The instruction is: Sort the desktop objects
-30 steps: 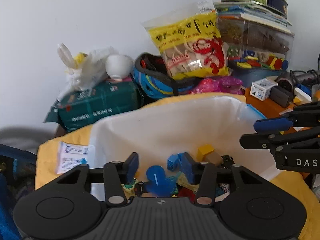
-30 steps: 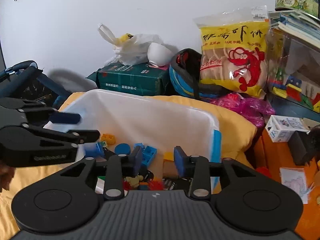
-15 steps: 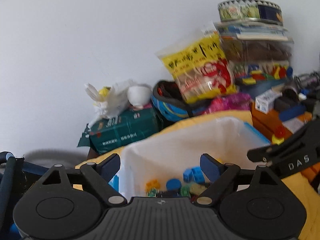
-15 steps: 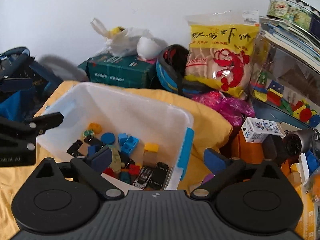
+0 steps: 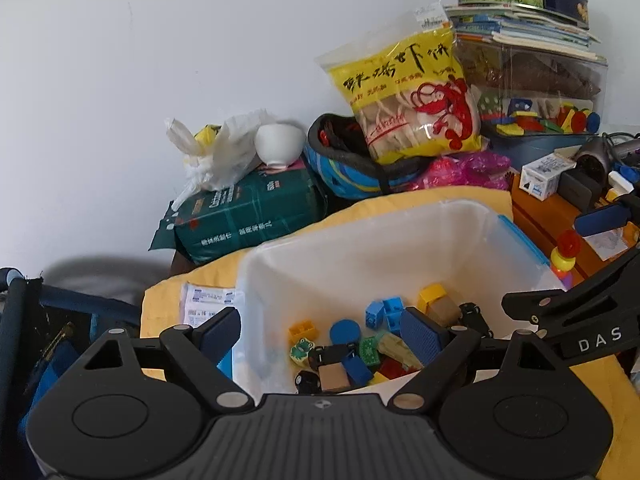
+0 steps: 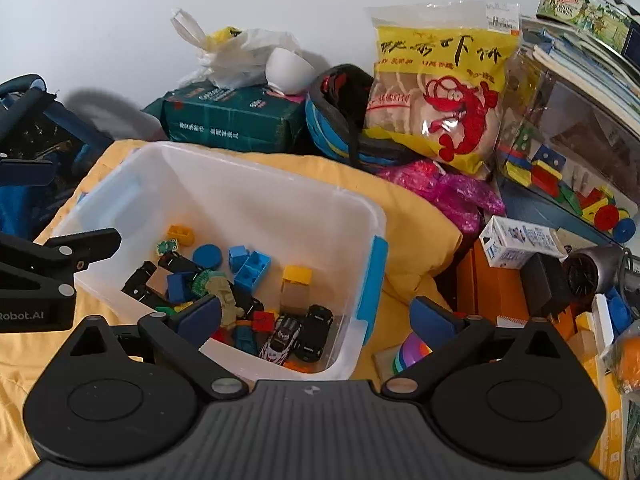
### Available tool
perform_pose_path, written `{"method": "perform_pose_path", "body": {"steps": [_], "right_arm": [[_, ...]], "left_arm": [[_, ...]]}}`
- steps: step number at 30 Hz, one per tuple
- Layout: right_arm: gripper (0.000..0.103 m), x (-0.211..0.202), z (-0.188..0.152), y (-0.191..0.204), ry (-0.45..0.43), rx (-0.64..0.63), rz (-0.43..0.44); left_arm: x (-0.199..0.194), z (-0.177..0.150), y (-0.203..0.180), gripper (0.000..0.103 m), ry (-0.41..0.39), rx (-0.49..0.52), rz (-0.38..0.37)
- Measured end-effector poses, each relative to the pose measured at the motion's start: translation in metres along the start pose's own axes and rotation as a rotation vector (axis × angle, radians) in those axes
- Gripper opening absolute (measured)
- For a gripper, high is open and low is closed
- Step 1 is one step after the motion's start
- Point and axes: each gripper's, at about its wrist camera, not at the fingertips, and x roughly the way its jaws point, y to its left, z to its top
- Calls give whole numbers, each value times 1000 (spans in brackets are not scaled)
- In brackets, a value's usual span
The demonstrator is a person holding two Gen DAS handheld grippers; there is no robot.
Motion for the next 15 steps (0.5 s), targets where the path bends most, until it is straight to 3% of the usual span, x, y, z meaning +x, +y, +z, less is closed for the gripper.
{"method": "perform_pose_path", "body": {"steps": [7,15], "right_arm": [[103,6,-2,4,8,17,2],[103,8,-8,0,16,34,1]], "left_arm": [[5,-1,-4,89,18,15,27],[10,-3,-2,89,49,-1,-5]]}}
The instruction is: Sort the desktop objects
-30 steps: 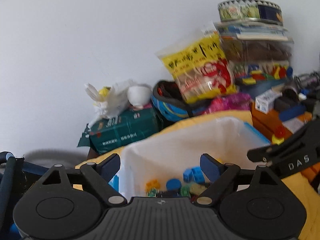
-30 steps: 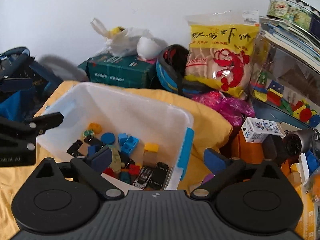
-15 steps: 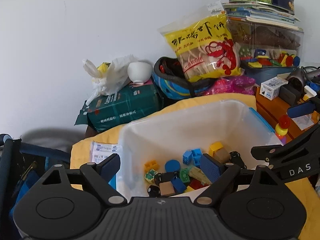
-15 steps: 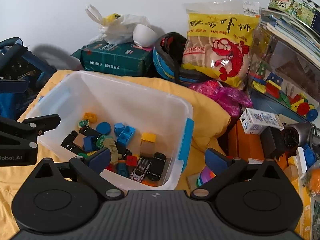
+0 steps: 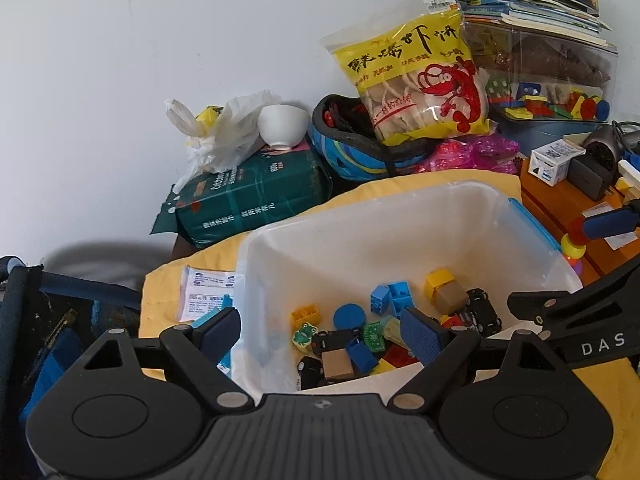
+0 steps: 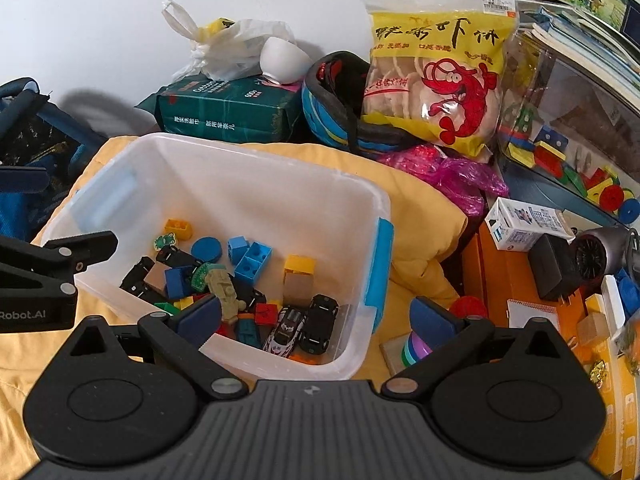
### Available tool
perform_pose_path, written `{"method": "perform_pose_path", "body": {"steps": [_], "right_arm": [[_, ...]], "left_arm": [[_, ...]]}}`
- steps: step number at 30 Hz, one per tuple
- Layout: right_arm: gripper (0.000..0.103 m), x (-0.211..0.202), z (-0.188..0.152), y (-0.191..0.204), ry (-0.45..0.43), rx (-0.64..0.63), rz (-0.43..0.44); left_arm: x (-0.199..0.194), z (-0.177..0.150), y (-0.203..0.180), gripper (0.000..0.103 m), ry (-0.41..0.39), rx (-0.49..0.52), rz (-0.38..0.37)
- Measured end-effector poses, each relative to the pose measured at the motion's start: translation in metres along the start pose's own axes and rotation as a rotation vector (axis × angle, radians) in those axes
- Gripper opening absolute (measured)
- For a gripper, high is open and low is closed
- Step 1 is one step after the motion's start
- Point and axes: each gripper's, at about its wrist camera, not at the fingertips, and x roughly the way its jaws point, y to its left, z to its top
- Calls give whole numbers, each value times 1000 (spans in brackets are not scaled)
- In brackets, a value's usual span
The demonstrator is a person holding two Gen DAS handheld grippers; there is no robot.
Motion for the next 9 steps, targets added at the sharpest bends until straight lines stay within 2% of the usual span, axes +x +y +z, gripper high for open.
{"method": "perform_pose_path", "body": {"steps": [9], "right_arm": [[103,-1,-1,2,0,-7,-5]], "left_arm": [[-4,1,-3,89,-3,7,-20]]}}
